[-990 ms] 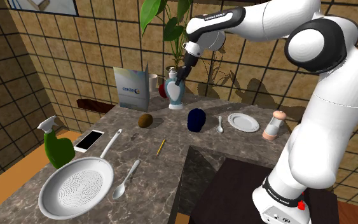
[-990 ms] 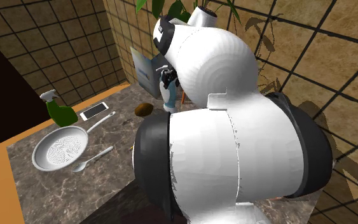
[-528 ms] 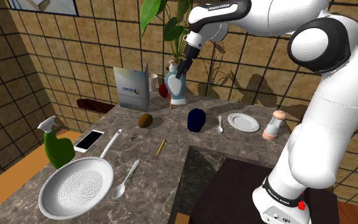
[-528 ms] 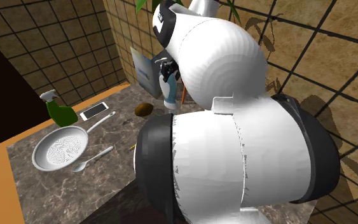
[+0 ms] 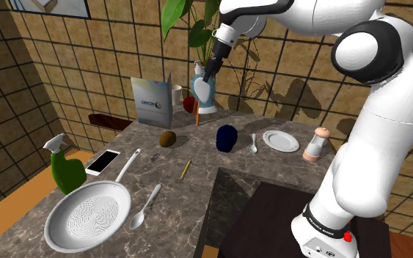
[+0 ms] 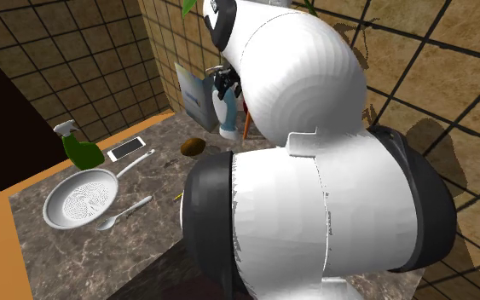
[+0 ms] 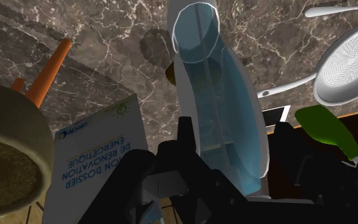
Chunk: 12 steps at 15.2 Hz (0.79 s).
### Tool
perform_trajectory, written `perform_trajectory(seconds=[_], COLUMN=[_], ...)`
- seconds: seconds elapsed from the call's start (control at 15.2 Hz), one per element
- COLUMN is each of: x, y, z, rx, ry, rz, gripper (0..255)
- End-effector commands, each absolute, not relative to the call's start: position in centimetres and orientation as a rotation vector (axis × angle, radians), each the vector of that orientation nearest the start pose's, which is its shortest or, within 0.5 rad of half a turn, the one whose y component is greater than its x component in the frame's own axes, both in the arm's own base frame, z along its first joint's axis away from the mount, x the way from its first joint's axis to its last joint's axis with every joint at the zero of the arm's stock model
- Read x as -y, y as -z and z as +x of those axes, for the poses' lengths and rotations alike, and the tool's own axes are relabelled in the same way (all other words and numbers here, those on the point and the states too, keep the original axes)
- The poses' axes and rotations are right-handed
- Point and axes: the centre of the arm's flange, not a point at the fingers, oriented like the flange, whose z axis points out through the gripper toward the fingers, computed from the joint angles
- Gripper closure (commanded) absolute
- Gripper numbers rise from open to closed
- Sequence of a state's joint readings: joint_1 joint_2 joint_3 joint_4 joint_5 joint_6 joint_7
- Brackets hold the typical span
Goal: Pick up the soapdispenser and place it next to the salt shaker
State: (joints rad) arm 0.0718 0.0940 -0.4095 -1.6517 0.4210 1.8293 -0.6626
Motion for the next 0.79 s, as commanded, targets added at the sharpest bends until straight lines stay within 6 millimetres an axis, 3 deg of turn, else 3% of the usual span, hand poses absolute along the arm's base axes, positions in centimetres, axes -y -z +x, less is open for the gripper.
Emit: perform_trajectory(seconds=[0.0, 0.73], x=[15.9, 15.9], y=[-57.7, -63.5], z=[58.0, 58.0], rx=[0.337, 0.337], ry=[0.372, 0.372], rz=[-2.813, -2.813], gripper=[255, 255])
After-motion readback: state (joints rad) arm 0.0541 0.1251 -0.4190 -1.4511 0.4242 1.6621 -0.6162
